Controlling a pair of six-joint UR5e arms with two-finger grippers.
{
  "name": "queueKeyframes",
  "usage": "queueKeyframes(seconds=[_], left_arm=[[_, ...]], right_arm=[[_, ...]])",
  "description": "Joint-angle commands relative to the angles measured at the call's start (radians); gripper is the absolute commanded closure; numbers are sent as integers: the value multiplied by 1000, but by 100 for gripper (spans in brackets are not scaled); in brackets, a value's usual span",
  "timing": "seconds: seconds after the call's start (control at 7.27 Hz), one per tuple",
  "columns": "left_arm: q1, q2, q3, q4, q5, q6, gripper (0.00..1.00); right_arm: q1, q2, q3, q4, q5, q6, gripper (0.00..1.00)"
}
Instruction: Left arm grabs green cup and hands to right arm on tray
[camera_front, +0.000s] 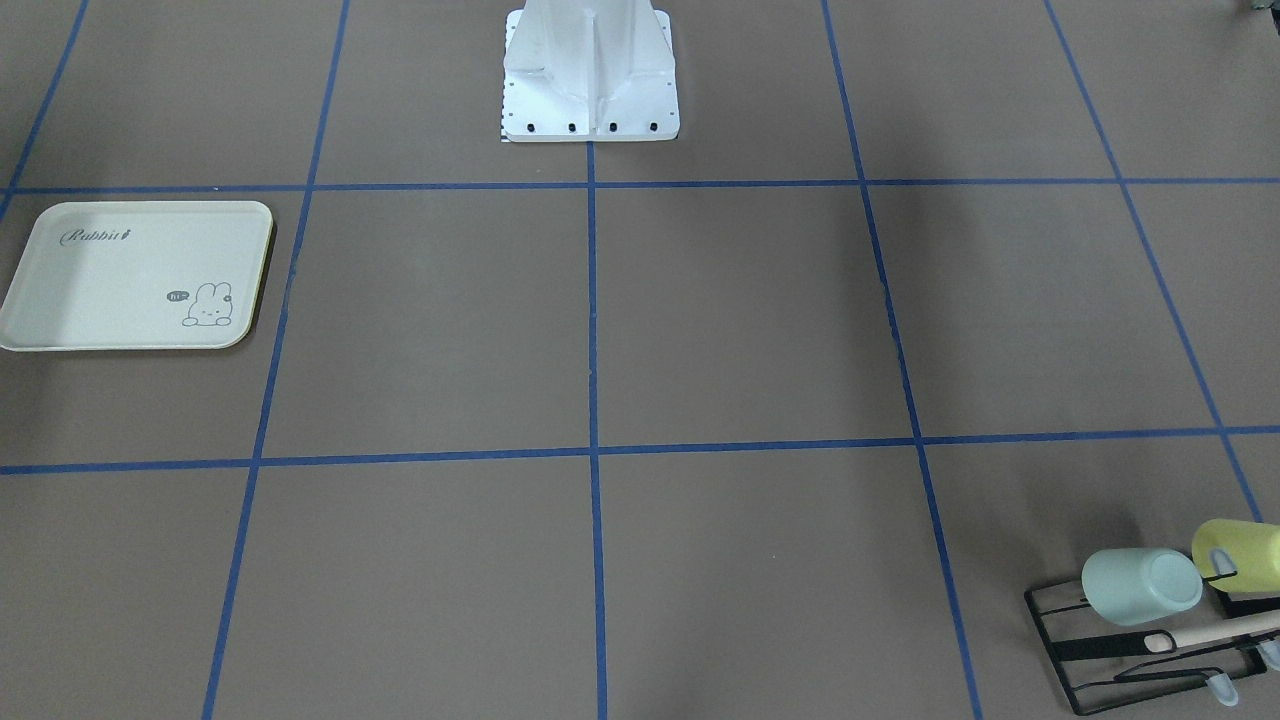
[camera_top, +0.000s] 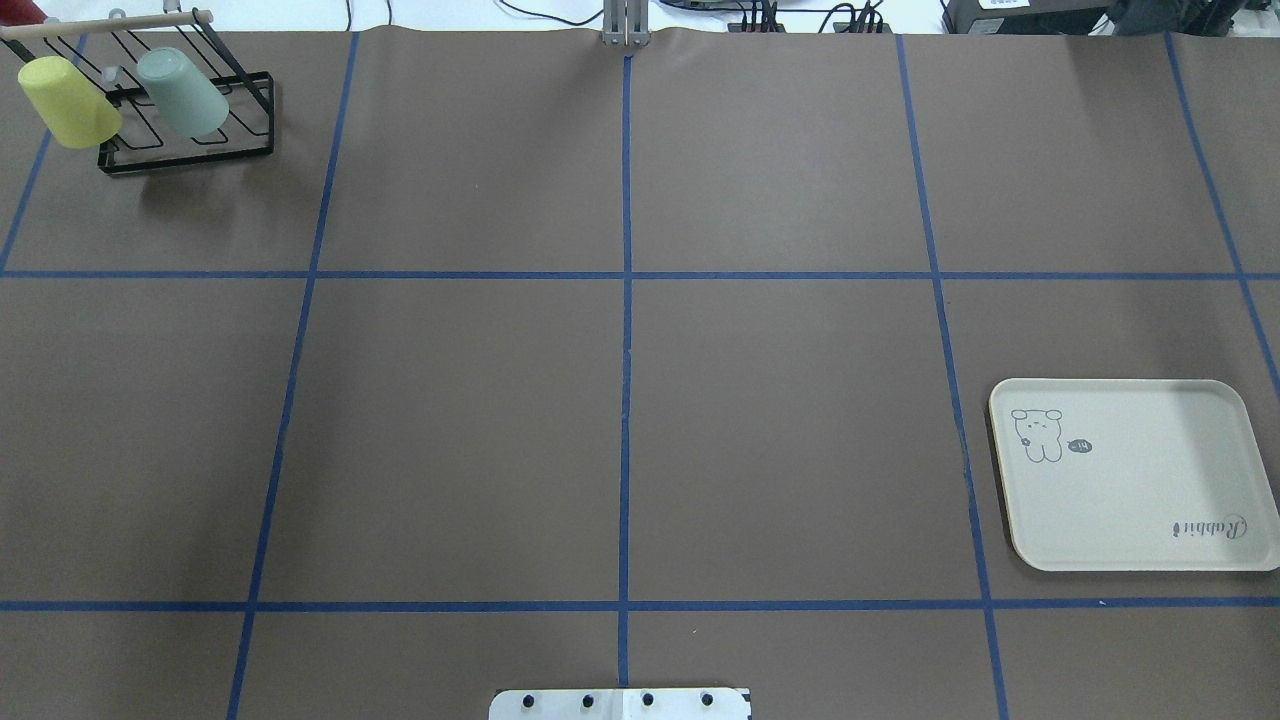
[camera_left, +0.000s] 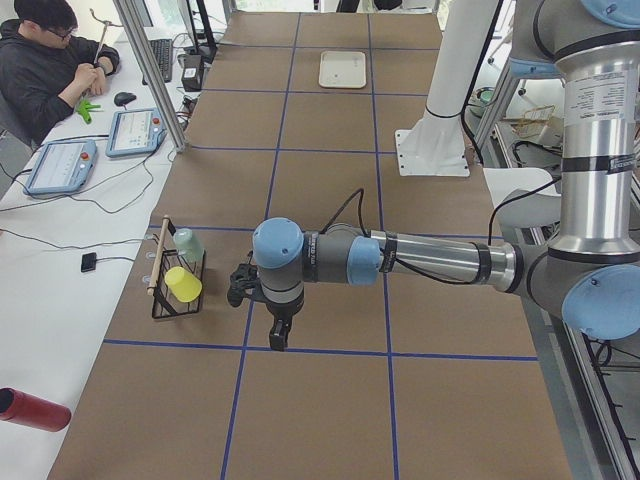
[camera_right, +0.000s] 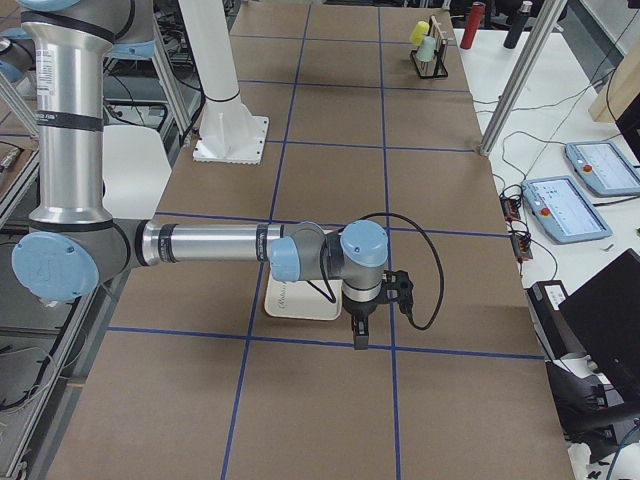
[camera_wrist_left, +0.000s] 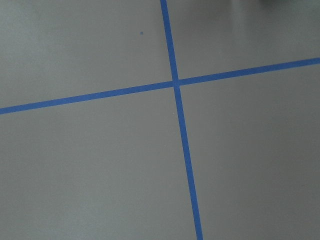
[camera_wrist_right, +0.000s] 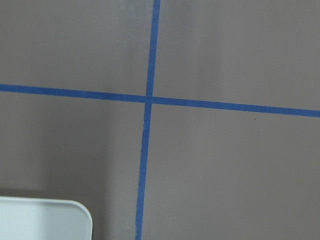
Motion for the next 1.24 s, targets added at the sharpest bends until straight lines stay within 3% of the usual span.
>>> queueKeyframes(seconds=[0.0, 0.55, 0.83, 1.1], left_arm=[[0, 0, -27, 3, 1, 2, 0], [6, -14, -31, 3, 1, -11, 0], [6, -85, -27, -5, 1, -6, 0], [14, -249, 86, -58, 76, -90, 0]], right_arm=[[0, 1, 12, 2, 2, 0, 0], [-9, 22, 5, 112, 0, 14, 0], [-14, 56, -4, 120, 35, 15, 0], [-24, 87, -15, 121, 35, 15, 0]])
